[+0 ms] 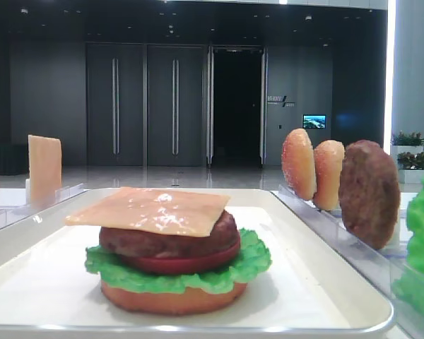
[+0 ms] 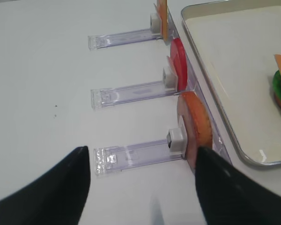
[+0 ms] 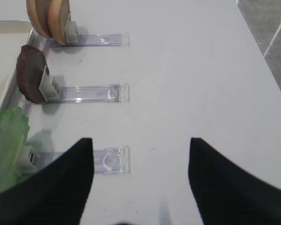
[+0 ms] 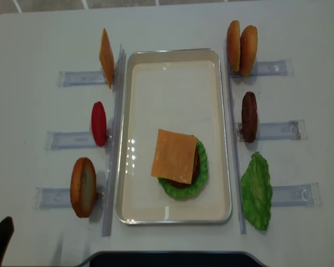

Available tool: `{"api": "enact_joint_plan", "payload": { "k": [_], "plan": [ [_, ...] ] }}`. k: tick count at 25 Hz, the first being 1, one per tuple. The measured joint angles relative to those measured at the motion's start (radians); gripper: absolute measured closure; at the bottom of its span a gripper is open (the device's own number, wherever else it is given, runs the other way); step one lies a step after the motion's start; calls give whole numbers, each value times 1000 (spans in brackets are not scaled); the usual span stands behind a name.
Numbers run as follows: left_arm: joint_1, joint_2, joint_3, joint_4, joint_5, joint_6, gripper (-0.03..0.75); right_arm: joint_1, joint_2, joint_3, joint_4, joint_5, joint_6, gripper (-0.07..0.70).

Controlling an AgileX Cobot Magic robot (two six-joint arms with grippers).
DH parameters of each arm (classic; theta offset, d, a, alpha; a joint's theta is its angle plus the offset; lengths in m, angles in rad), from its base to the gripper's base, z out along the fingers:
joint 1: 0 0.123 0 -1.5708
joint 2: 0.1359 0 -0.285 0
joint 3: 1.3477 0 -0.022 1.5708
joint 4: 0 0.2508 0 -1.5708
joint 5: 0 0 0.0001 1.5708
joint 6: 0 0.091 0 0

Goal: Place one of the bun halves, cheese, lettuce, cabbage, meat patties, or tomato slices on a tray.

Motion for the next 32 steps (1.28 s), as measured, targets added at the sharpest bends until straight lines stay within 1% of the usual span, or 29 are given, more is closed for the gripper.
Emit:
{"api": "enact_joint_plan", "payload": {
  "k": [32],
  "plan": [
    [0,0,0,-12,0,-7,181,0,0,0,0,0,0,181]
  ]
}}
